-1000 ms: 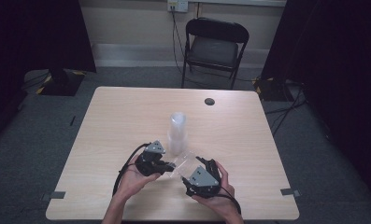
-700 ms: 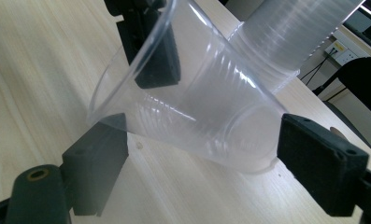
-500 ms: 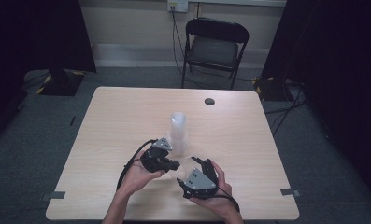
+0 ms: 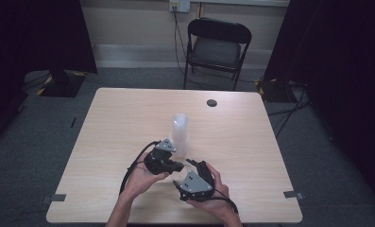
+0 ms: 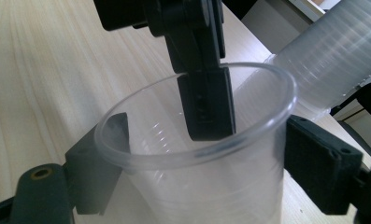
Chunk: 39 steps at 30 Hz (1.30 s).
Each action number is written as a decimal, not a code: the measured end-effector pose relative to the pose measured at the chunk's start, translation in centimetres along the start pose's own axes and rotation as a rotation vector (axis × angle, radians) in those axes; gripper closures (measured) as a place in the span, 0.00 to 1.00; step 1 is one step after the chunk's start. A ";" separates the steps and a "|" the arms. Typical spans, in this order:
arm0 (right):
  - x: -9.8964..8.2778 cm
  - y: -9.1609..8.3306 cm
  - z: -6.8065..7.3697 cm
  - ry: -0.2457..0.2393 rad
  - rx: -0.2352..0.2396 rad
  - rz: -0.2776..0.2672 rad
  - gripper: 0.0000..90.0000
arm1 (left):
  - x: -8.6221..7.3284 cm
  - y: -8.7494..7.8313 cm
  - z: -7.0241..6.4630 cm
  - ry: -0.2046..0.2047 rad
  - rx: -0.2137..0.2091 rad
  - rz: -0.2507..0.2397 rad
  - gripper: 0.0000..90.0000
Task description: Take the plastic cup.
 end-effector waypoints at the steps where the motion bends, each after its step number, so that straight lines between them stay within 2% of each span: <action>1: 0.0 0.0 0.1 -0.003 0.005 -0.003 0.23 | 0.0 0.0 0.0 -0.006 0.004 -0.006 0.96; 2: 0.0 0.0 0.1 -0.002 0.008 -0.004 0.26 | 0.1 0.0 0.1 -0.008 0.002 -0.013 0.96; 15: 0.5 0.1 0.1 -0.009 0.000 -0.015 0.29 | 0.3 0.0 0.1 -0.029 0.008 -0.035 0.95; 19: 0.5 0.0 0.0 0.005 -0.011 -0.028 0.32 | 0.4 0.1 0.0 -0.018 0.009 -0.051 0.98; 31: 0.8 0.0 -0.3 0.022 -0.018 -0.040 0.34 | 0.7 -0.2 -0.1 -0.016 0.026 -0.090 0.95; 35: 0.9 0.0 -0.4 0.033 -0.018 -0.039 0.35 | 0.6 -0.2 -0.3 -0.032 0.033 -0.139 0.92; 39: 0.9 -0.1 -0.5 0.045 -0.015 -0.042 0.35 | 0.6 -0.3 -0.4 -0.029 0.039 -0.161 0.90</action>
Point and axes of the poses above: each handheld gripper's, and its own axes: y roughly forward along the jaws, x roughly out of its top, z roughly to its left, the point moved 7 cm from there along y, roughly forward along the jaws, and after that the axes turned 11 degrees about -x, right-handed, at the moved point
